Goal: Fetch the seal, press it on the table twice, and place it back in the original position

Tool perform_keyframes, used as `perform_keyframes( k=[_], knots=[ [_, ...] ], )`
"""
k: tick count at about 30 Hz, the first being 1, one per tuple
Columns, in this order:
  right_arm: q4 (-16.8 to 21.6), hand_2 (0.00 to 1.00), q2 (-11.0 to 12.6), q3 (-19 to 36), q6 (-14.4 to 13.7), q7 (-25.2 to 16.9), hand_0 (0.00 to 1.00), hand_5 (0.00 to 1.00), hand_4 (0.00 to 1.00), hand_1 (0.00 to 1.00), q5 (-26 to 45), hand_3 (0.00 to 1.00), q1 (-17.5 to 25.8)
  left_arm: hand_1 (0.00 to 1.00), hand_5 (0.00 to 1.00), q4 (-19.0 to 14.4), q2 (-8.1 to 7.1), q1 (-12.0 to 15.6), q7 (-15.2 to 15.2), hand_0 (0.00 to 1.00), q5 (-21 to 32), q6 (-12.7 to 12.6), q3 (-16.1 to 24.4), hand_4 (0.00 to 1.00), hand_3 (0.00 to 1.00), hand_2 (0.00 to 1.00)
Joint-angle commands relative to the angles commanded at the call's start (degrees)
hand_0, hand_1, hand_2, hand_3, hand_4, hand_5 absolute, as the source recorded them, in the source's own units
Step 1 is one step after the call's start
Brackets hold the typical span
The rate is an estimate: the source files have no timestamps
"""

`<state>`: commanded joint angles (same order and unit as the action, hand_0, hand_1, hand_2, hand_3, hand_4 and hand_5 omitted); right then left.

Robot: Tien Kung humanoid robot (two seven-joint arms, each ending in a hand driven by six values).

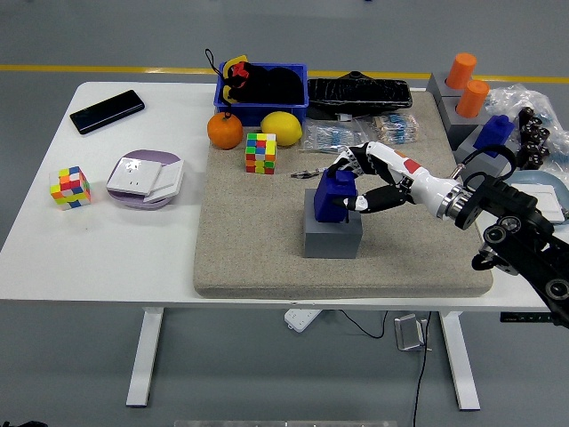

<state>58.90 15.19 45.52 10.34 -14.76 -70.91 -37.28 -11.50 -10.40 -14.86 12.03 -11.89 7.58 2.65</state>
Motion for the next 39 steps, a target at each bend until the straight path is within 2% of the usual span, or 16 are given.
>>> perform_keyframes(
  k=[20, 39],
  knots=[
    [1.14, 0.439, 1.02, 0.31, 1.05, 0.89, 0.569, 0.002, 0.735, 0.436, -4.55, 0.500, -0.27, 0.696, 0.248, 0.02, -0.02, -0.02, 0.02, 0.725, 0.03, 0.02, -0.02, 0.709, 0.753, 0.684],
    [1.43, 0.439, 0.16, 0.26, 0.71, 1.19, 0.564, 0.002, 0.733, 0.434, -4.73, 0.496, -0.07, 0.696, 0.246, 0.06, -0.06, 0.02, -0.02, 0.725, 0.15, -0.01, -0.08, 0.711, 0.754, 0.684]
  ],
)
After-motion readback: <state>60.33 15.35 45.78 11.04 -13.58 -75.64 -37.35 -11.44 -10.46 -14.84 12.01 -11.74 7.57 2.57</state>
